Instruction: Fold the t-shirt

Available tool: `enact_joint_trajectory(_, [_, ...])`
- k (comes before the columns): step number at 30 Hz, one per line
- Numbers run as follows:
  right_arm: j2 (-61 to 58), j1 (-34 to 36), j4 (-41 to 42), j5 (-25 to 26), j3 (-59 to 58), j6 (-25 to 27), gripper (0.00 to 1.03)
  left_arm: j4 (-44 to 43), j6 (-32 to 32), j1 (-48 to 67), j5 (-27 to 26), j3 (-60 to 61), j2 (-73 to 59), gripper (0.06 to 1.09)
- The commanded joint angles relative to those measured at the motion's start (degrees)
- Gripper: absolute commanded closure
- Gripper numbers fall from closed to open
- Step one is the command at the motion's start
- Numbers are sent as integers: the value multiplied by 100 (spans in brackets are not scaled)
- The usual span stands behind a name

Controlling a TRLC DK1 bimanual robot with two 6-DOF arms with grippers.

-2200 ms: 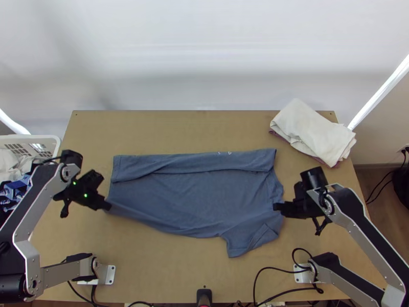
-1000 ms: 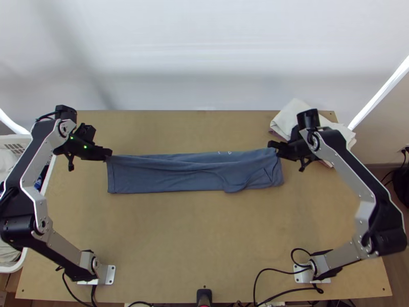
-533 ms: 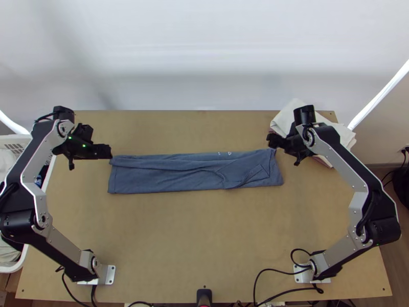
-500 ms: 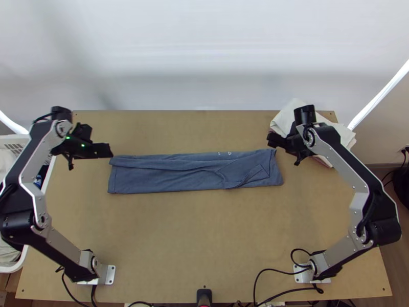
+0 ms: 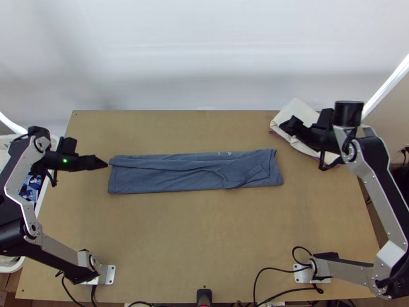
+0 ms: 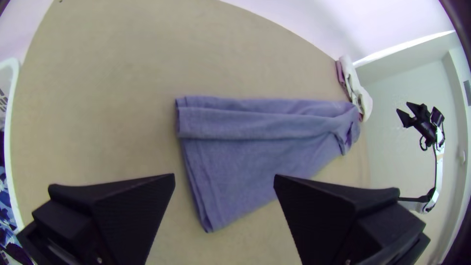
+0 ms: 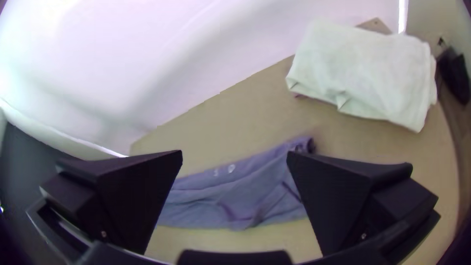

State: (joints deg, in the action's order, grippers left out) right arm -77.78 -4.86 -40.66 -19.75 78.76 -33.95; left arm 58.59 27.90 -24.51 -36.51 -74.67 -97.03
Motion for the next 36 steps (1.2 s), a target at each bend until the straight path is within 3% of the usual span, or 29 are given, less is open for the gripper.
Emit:
enact_joint_trajectory(1, [43,170,-56,-556,201,-709,4,-234,216,-27,-84,392,-281,11])
enact_joint_trajectory(16, [61,29,-231,-785,939,-1122,4,-1007,14,113,-14,621,-1081,11])
enact_joint_trajectory(27, [70,12,-231,-785,966,-1166,4,-1798,-1076,1528,109,1113,-808,11])
enact_joint_trajectory(29, [87,20,-231,-785,948,-1166,4,-2027,-1226,1704,478,1254,-659,31])
enact_joint_trajectory(30, [105,29,-231,-785,930,-1148,4,-2115,-1252,1722,531,1306,-562,48])
enact_joint_trajectory(32, [123,47,-231,-785,913,-1140,4,-2493,-1524,1643,672,1421,-351,92])
enact_joint_trajectory(33, [131,56,-231,-785,895,-1131,4,-2589,-1577,1555,707,1438,-272,106])
enact_joint_trajectory(36, [158,91,-231,-785,843,-1096,4,-2563,-1498,1071,716,1429,-17,105])
